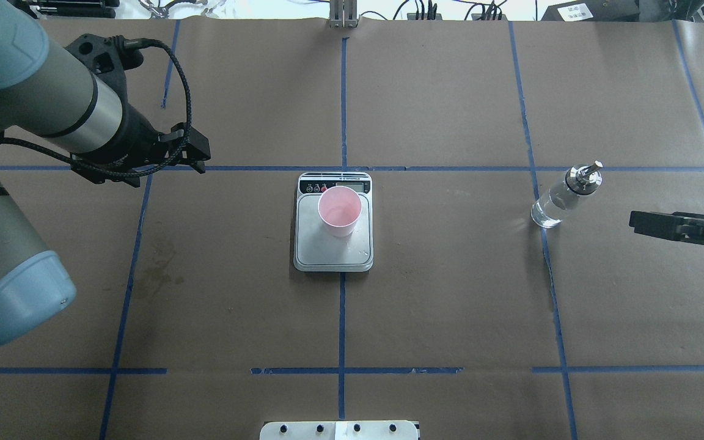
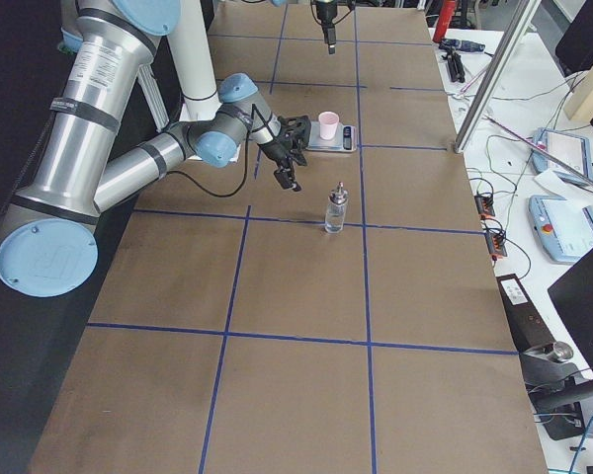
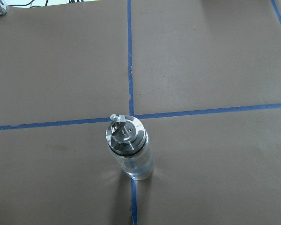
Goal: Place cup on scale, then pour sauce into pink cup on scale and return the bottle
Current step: 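Withdraw the left arm while the right gripper approaches the glass bottle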
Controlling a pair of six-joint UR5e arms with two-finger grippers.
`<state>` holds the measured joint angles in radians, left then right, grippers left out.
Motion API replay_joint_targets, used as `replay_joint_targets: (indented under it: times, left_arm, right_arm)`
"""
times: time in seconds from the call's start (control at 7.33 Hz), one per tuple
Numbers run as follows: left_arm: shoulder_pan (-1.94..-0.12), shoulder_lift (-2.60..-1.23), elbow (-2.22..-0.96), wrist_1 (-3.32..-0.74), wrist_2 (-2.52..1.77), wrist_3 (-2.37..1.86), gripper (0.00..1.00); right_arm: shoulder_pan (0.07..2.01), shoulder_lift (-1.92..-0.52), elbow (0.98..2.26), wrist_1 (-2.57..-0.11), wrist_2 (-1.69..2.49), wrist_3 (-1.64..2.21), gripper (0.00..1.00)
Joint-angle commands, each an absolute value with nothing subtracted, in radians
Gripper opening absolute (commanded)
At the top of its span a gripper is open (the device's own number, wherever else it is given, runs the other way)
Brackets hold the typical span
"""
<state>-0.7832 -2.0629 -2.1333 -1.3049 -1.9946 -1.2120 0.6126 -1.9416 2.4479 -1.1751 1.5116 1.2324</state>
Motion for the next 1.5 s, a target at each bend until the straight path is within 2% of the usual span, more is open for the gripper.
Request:
replay_joint_targets:
  times: [0.0, 0.41, 0.68, 0.95, 1.36]
  left_arm:
    - [-0.826, -1.972, -2.179, -1.302, -1.993, -1.008, 1.0]
    - [-1.0, -1.852, -2.184, -1.299, -2.0, -0.516, 1.0]
    - [-1.112, -1.781, -2.162, -1.307, -2.026, -0.181, 1.0]
    - [-1.135, -1.747, -2.106, -1.343, -2.019, -0.117, 1.0]
    - [-1.135, -1.744, -2.046, -1.413, -2.019, -0.115, 1.0]
  right_arm:
    - [0.423, -1.942, 2.403, -1.17, 1.244, 1.327, 1.0]
    - [0.297, -1.94, 2.352, -1.167, 1.015, 1.394, 1.0]
    - [0.23, -1.942, 2.181, -0.962, 0.844, 1.404, 1.0]
    - [0.193, -1.937, 1.997, -0.69, 0.778, 1.382, 1.0]
    - [0.189, -1.84, 1.874, -0.646, 0.677, 1.299, 1.0]
